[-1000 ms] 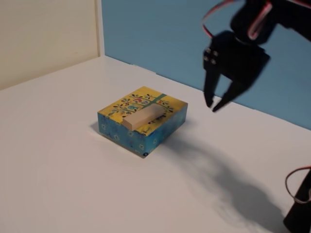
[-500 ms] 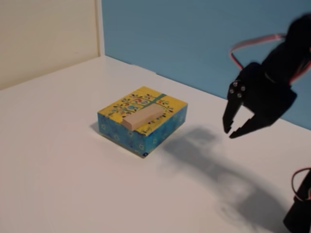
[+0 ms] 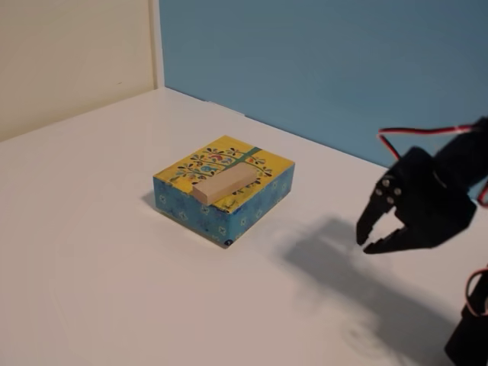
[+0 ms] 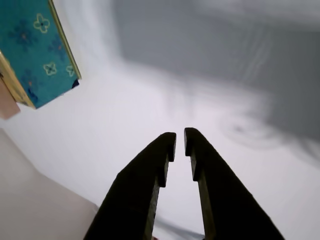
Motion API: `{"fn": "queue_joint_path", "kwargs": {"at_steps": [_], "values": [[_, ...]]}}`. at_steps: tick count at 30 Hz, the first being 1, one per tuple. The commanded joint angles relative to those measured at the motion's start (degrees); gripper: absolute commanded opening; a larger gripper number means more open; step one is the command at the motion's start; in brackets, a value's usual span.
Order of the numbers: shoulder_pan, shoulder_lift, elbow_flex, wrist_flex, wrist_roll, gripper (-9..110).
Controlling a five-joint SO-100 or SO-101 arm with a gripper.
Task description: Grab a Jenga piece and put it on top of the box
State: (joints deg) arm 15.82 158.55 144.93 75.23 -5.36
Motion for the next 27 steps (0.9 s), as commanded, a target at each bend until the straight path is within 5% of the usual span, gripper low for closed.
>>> {"fn": "queue_joint_path", "kwargs": {"at_steps": [1, 27], "values": [[-0.4, 2.4, 1.5, -1.5, 0.3, 0], [0.6, 24.2, 16.8, 1.1, -0.7, 0]]}}
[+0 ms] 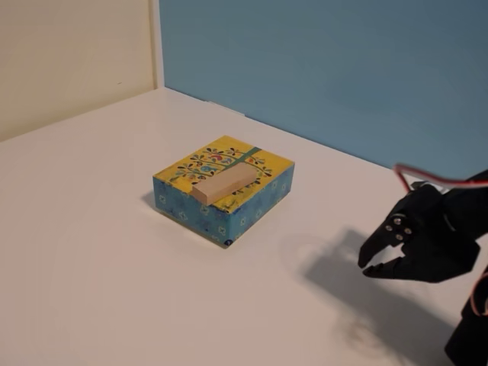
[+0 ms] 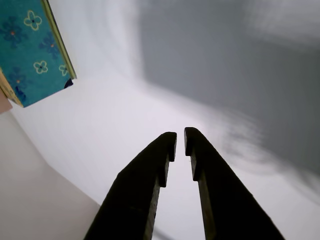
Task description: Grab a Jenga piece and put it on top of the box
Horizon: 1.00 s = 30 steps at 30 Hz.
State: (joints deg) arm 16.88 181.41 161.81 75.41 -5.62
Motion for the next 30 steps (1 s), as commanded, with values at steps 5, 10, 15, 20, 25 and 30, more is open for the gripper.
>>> {"fn": "queue_joint_path", "kwargs": {"at_steps": [5, 10, 15, 20, 25, 30], "values": [[-0.4, 3.6, 0.4, 2.4, -0.4, 0], [-0.6, 3.6, 0.4, 2.4, -0.6, 0], [-0.6, 3.6, 0.4, 2.4, -0.7, 0], [-0.7, 3.5, 0.4, 2.4, -0.9, 0], [-0.8, 3.5, 0.4, 2.4, -1.0, 0], [-0.8, 3.5, 0.4, 2.4, -1.0, 0]]}}
